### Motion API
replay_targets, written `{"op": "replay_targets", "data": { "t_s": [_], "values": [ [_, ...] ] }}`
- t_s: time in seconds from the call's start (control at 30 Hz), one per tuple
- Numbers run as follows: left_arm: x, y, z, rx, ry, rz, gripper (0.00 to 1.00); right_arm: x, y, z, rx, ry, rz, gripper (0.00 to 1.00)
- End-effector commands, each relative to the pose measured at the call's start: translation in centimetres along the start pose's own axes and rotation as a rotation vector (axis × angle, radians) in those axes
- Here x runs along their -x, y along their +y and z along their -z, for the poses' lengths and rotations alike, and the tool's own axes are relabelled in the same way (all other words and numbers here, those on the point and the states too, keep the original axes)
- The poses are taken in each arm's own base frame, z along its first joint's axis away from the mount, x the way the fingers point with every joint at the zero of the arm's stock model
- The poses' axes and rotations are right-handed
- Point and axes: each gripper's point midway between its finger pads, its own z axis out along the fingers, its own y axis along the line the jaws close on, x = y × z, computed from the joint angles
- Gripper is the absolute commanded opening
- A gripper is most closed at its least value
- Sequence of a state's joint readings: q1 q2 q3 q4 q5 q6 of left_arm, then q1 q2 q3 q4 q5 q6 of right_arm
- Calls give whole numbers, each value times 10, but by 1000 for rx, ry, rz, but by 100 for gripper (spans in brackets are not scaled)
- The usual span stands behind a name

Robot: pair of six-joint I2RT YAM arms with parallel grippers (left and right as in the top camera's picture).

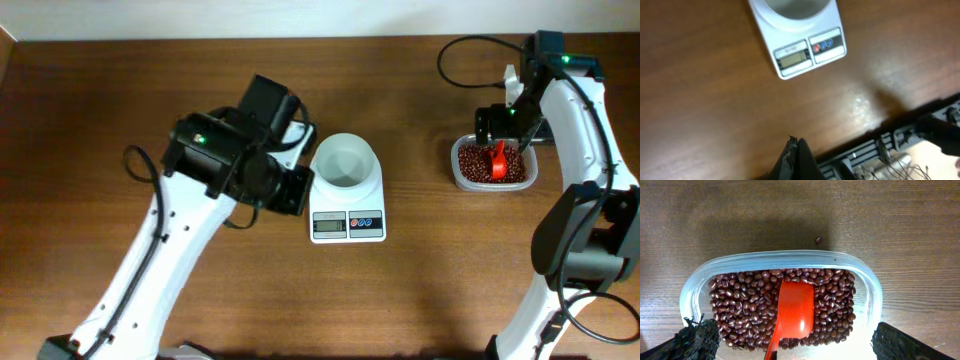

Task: Scoop item into bowl and weigh 50g on scale
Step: 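Position the left gripper above the scale display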

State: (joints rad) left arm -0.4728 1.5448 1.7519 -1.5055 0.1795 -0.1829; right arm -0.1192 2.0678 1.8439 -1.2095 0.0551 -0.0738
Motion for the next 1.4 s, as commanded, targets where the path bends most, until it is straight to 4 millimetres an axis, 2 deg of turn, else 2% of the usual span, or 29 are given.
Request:
{"op": "replay_targets", "data": {
  "t_s": [0.0,0.03,0.07,0.13,0.17,0.2,0.23,0.27,0.4,0.83,0.9,0.97,1.0,1.13,1.23,1.27,1.37],
  "values": [
    [-10,-9,-23,85,24,69,40,1,-2,-2,5,3,-17,99],
    [-13,-13,-30,98,31,69,46,1,-2,-2,5,3,-17,99],
    [-20,-18,-44,126,41,75,59,1,-2,-2,5,3,-17,99],
    [-28,-21,-62,153,54,67,61,1,-2,-2,5,3,-17,99],
    [-32,-24,-74,152,63,48,80,1,-2,-2,5,3,-17,99],
    [-37,-25,-86,154,76,37,86,1,-2,-2,5,3,-17,99],
    [-39,-24,-89,156,81,37,96,1,-2,-2,5,3,-17,99],
    [-37,-25,-90,153,73,37,99,1,-2,-2,5,3,-17,99],
    [-26,-19,-89,193,17,57,99,1,-2,-2,5,3,-17,99],
    [-25,-19,-89,192,14,57,99,1,-2,-2,5,2,-17,99],
    [-25,-19,-89,192,14,57,99,18,-3,-1,0,-67,-20,99],
    [-25,-19,-89,192,14,57,99,19,-3,-1,0,-72,-20,99],
    [-25,-20,-89,192,14,57,99,19,3,-1,36,-71,-19,99],
    [-25,-19,-89,192,14,57,99,9,6,1,55,-34,-20,99],
    [-25,-19,-89,192,14,57,99,-15,6,26,63,65,-17,99],
    [-25,-19,-89,192,14,57,99,-15,9,31,79,64,-18,99],
    [-25,-19,-89,192,14,57,99,-21,12,25,87,90,-16,99]
  ]
}}
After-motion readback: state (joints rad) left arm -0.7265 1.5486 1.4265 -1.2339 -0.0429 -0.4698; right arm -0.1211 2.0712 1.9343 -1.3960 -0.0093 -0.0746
